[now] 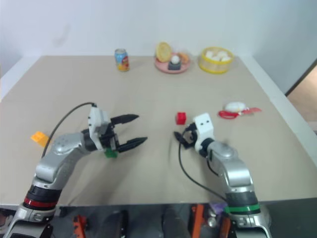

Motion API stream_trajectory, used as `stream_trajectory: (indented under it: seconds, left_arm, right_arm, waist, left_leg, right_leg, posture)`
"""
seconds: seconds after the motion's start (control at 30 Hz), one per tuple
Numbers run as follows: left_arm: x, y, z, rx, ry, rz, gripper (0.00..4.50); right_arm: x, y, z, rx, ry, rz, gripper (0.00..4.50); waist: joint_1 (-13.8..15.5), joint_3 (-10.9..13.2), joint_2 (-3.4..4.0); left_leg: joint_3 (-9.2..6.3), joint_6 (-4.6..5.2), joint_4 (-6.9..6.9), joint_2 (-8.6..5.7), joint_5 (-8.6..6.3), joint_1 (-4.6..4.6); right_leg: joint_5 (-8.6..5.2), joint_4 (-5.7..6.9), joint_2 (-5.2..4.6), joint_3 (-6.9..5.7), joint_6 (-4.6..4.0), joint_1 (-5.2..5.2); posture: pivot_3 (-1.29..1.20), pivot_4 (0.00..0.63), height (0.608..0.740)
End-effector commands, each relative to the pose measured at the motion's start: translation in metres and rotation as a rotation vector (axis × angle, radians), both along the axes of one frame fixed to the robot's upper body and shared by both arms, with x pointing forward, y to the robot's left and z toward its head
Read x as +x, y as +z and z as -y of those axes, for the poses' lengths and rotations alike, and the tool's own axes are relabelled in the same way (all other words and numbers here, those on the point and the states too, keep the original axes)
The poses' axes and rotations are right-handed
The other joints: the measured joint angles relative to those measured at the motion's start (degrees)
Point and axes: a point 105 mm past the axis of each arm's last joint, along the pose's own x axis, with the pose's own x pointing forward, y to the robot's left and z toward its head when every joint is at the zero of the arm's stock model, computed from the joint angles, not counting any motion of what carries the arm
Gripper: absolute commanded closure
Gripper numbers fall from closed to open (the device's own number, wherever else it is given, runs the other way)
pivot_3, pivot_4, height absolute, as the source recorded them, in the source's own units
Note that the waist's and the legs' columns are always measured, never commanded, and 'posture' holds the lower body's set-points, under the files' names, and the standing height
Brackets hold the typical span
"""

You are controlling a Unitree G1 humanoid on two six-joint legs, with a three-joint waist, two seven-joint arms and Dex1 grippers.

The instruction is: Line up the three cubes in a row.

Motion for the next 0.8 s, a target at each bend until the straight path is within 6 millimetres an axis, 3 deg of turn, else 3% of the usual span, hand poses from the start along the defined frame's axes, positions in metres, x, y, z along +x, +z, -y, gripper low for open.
stream_trajectory:
  seconds: [0.03, 0.33, 0.8]
  left_arm:
    - [0.000, 0.006, 0.000, 0.032, -0.007, 0.048, 0.00]
    - [0.004, 0.006, 0.000, 0.044, 0.004, 0.054, 0.00]
    - [0.002, 0.010, 0.000, 0.022, 0.031, 0.062, 0.00]
  right_arm:
    - [0.006, 0.016, 0.004, 0.020, -0.036, 0.069, 0.05]
    - [0.009, 0.011, -0.005, 0.042, -0.036, 0.064, 0.05]
    - [0.031, 0.008, -0.002, 0.072, -0.144, 0.057, 0.05]
  waist:
    - [0.0, 0.0, 0.00]
    - [0.0, 0.0, 0.00]
    - [-0.1, 0.0, 0.00]
  left_leg:
    - [-0.01, 0.00, -0.01, 0.00, 0.00, 0.00]
    - [-0.01, 0.00, -0.01, 0.00, 0.00, -0.03]
    - [-0.01, 0.00, -0.01, 0.00, 0.00, -0.03]
  right_leg:
    - [0.00, 0.00, 0.00, 0.00, 0.00, 0.00]
    - [-0.01, 0.00, 0.00, 0.00, 0.01, -0.01]
    - [0.00, -0.01, 0.00, 0.00, 0.01, -0.01]
  posture:
    - [0.00, 0.150, 0.740]
    - [0.00, 0.150, 0.740]
    - [0.00, 0.150, 0.740]
